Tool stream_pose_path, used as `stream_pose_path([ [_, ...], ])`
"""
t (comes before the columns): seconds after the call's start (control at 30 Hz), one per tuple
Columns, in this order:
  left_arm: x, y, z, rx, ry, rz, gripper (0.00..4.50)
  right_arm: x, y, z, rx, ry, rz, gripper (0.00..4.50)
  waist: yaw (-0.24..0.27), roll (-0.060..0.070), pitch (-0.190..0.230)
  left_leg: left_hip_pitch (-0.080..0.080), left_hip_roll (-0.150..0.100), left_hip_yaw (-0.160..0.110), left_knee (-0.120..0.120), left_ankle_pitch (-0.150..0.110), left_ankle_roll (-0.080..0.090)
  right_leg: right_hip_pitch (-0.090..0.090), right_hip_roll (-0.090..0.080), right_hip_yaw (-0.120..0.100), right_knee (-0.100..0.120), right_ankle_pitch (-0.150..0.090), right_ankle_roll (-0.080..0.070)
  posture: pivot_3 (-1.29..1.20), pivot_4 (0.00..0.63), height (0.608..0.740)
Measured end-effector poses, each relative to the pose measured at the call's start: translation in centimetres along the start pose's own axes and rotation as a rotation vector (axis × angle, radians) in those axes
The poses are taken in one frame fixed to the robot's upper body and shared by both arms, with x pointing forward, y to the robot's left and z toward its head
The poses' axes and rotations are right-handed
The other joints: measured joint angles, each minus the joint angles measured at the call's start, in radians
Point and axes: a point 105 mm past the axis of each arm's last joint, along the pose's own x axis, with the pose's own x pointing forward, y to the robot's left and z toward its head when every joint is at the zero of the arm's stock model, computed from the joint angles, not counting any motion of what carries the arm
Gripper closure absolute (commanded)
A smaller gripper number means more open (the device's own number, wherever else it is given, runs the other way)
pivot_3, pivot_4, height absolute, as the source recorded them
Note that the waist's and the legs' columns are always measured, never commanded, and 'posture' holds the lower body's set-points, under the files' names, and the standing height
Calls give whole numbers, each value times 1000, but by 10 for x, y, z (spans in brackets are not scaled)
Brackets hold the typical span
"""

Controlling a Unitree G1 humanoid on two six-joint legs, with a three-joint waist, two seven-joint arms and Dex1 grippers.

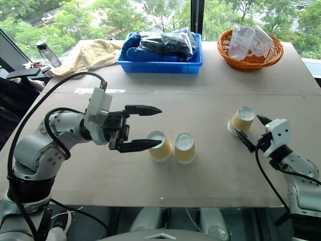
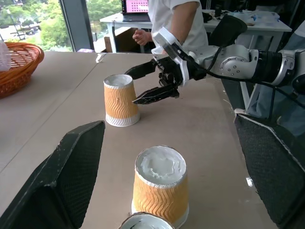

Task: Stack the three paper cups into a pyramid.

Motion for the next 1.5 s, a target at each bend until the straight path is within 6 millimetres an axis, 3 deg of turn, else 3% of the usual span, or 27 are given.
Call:
stream_pose_path([
  [0.37,-4,5,7,20,12,11,45,21,-9,-3,58,23,-68,0,-1,0,0,-1,0,1,0,0,0,-1,0,1,0,0,0,0,150,740],
  [0.87,-11,14,0,20,31,122,45,29,-4,-2,131,-12,-48,0,-1,0,0,-2,0,1,0,0,0,-3,0,1,1,0,0,0,150,740],
  [1.03,-14,15,-3,16,29,138,0,29,-3,0,142,-25,-41,2237,-1,0,0,-2,0,1,0,0,0,-3,0,1,1,0,0,0,150,740],
  [1.1,-16,17,-7,6,35,151,0,29,-2,1,142,-31,-36,2632,-1,0,0,-2,0,1,0,0,0,-3,0,1,1,0,0,0,150,740],
  [1.23,-21,18,-13,-8,46,166,0,29,2,9,138,-61,0,2641,-1,1,0,-2,0,1,0,0,0,-3,0,1,1,0,0,0,150,740],
  [1.33,-30,20,-17,-12,64,196,0,27,15,33,110,-133,94,2641,-2,2,1,-3,0,1,0,0,0,-4,0,1,1,0,0,0,150,740],
  [1.4,-36,21,-19,-14,77,212,0,25,26,54,84,-184,180,2641,-2,2,1,-3,0,1,0,0,0,-4,0,1,1,0,0,0,150,740],
  [1.5,-46,22,-25,-29,103,236,0,23,67,90,75,-249,408,2641,-4,2,1,-3,1,1,0,-2,4,-4,0,1,1,0,0,0,150,740],
])
